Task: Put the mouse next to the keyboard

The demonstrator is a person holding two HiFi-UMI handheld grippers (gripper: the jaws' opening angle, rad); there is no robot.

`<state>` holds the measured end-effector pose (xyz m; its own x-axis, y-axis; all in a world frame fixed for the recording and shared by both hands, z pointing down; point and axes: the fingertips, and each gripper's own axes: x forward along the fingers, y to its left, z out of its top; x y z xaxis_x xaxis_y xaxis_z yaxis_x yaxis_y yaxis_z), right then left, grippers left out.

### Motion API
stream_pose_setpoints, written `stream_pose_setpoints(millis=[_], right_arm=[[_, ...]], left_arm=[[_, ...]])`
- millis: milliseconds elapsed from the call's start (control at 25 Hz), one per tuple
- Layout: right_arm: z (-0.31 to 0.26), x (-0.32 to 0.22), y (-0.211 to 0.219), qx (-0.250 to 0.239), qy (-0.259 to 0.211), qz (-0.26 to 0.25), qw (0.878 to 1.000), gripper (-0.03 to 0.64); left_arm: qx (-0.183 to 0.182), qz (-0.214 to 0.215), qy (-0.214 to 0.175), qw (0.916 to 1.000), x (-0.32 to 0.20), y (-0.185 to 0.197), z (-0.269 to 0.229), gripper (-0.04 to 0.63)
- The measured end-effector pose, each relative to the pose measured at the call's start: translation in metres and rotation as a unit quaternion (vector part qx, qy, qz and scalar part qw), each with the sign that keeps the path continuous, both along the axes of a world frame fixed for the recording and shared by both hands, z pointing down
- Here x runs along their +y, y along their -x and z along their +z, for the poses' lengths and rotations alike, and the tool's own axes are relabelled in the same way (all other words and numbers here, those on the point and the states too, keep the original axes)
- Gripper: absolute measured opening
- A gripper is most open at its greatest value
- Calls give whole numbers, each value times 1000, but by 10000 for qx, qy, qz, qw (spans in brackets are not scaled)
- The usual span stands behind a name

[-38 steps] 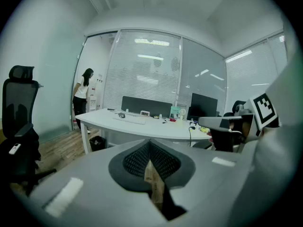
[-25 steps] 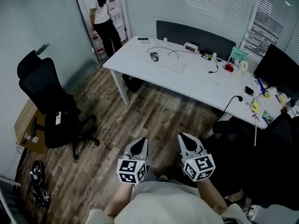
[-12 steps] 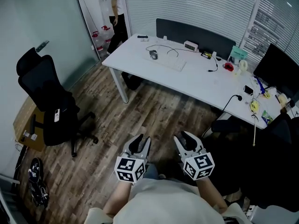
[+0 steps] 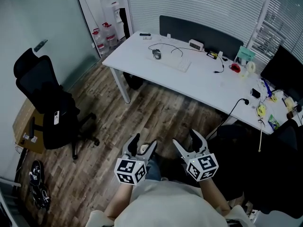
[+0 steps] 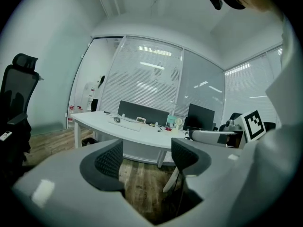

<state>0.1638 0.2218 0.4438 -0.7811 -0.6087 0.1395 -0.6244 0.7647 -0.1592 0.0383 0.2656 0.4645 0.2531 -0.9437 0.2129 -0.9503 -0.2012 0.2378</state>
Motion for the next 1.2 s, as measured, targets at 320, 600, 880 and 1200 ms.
stream_pose_setpoints(millis=[320,600,880,1200], right_arm=[[6,-64,33,-16,66,108,9999,331],[-10,-137,79,-15,-66,185,9998,331],[-25,-209,133,-88,-184,282,9994,330],[-24,-277,177,-134,-152,547,9983,321]], left_arm=[[88,94,118,9998,-65,33,9,313],[69,214,180,9996,-141,78,2,313],[63,330,77,9994,-219,132,-14,313],[51,517,32,9986,-290,182,-12,313]])
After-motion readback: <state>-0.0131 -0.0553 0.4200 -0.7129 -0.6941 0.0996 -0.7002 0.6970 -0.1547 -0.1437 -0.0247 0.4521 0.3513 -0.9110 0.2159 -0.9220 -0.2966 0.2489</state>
